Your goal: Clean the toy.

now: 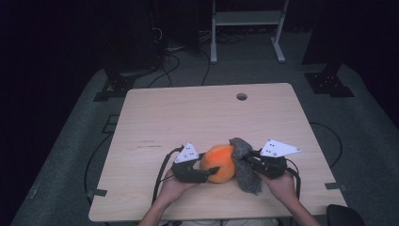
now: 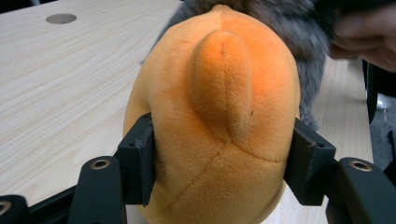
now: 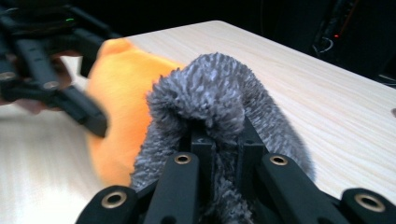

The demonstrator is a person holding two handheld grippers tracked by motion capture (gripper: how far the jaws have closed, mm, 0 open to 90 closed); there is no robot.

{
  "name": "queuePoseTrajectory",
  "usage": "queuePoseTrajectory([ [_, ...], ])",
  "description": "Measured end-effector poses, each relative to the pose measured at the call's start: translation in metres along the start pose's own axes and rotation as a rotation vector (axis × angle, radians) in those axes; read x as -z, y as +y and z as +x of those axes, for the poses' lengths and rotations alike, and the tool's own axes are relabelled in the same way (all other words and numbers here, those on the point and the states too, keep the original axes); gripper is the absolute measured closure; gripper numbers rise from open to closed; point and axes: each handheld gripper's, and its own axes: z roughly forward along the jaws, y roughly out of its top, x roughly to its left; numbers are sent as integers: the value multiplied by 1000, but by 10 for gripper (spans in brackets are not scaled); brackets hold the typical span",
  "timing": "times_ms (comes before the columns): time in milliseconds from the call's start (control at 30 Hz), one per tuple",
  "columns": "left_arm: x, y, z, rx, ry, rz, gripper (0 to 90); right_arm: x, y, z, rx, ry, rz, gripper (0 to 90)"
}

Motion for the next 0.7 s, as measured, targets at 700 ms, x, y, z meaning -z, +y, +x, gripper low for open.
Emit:
queuePoseTrajectory([
  [700,-6,4,-6,21,25,13,347,-11,17,27,94,45,-56,811],
])
